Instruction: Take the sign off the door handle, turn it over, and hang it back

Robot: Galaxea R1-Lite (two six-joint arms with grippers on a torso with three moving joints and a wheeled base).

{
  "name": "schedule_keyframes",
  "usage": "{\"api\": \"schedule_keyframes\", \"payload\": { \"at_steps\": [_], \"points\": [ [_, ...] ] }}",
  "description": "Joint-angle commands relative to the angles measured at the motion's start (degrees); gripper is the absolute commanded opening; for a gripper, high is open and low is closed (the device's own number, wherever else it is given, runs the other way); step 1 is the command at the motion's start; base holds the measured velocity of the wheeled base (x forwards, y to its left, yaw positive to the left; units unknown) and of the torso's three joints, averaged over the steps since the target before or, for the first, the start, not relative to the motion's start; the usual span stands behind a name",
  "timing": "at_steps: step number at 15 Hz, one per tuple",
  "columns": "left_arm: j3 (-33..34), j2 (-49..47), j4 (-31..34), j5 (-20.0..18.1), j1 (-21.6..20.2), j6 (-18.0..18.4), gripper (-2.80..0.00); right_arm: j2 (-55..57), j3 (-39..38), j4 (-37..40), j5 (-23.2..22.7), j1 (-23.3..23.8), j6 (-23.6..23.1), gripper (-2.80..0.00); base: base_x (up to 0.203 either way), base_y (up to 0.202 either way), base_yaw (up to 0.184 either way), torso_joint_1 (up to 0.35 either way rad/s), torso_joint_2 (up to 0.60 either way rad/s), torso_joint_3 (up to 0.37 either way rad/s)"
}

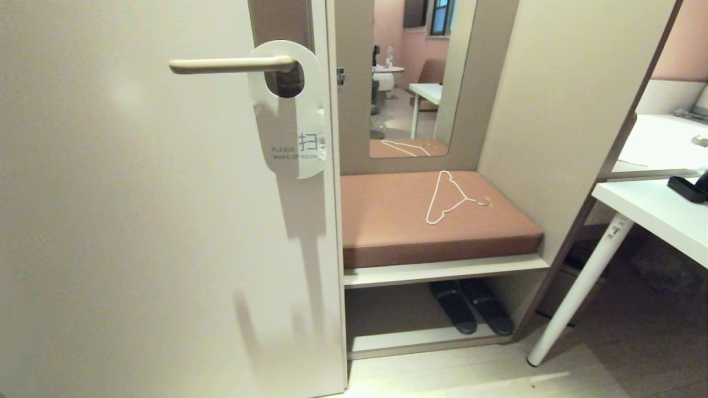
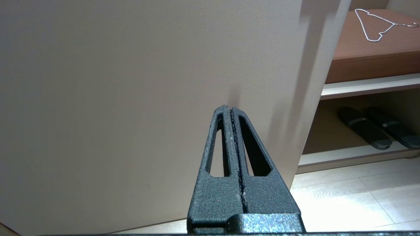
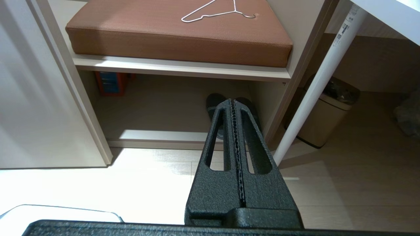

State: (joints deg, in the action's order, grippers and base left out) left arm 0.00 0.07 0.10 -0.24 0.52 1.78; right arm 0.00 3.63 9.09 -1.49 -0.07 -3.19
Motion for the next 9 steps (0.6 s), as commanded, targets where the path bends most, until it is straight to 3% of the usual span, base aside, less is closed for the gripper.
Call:
{"api": "schedule_keyframes", "payload": {
  "at_steps": [1, 9],
  "points": [
    [0.0, -0.1, 0.0, 0.0, 0.0, 0.0, -2.80, 0.0, 0.0, 0.0, -0.1, 0.0, -0.1, -2.80, 0.000, 0.000, 0.000, 0.000, 0.00, 0.000],
    [0.0, -0.1, 0.0, 0.0, 0.0, 0.0, -2.80, 0.0, 0.0, 0.0, -0.1, 0.0, -0.1, -2.80, 0.000, 0.000, 0.000, 0.000, 0.00, 0.000]
  ]
}}
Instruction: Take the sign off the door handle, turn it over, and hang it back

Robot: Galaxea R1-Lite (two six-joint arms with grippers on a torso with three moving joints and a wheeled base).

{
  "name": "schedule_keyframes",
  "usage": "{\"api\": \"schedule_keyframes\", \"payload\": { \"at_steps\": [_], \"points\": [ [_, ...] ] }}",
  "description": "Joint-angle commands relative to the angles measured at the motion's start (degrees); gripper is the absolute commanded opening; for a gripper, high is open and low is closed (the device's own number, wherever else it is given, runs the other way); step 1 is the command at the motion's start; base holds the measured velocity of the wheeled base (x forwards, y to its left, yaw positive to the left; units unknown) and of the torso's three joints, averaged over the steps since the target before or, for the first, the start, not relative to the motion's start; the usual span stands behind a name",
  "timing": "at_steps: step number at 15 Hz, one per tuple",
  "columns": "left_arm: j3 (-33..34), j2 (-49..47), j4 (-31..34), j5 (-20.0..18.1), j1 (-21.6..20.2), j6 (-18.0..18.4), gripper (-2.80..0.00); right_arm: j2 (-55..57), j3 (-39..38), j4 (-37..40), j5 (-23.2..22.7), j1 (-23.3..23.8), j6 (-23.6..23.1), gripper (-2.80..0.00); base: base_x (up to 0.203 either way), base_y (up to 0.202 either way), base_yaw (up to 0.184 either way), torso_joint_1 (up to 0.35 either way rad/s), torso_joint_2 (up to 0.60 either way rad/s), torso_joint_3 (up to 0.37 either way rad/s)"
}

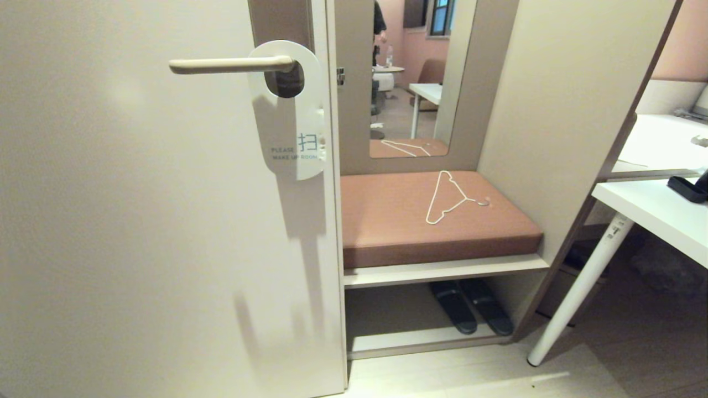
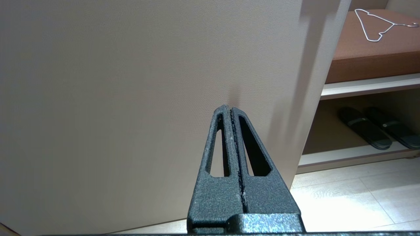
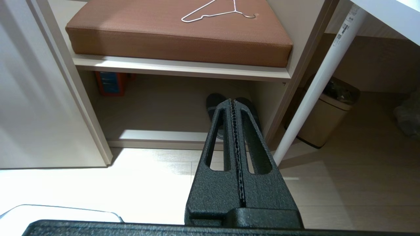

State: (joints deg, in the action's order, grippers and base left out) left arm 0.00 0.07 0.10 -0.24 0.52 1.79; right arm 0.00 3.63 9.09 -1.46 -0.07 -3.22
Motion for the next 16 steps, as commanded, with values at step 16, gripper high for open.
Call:
{"api": "schedule_keyframes", "payload": {
  "at_steps": [16],
  "points": [
    [0.0, -0.1, 0.0, 0.0, 0.0, 0.0, -2.80, 0.0, 0.0, 0.0, 0.0, 0.0, 0.1, -2.80, 0.000, 0.000, 0.000, 0.000, 0.00, 0.000]
  ]
}}
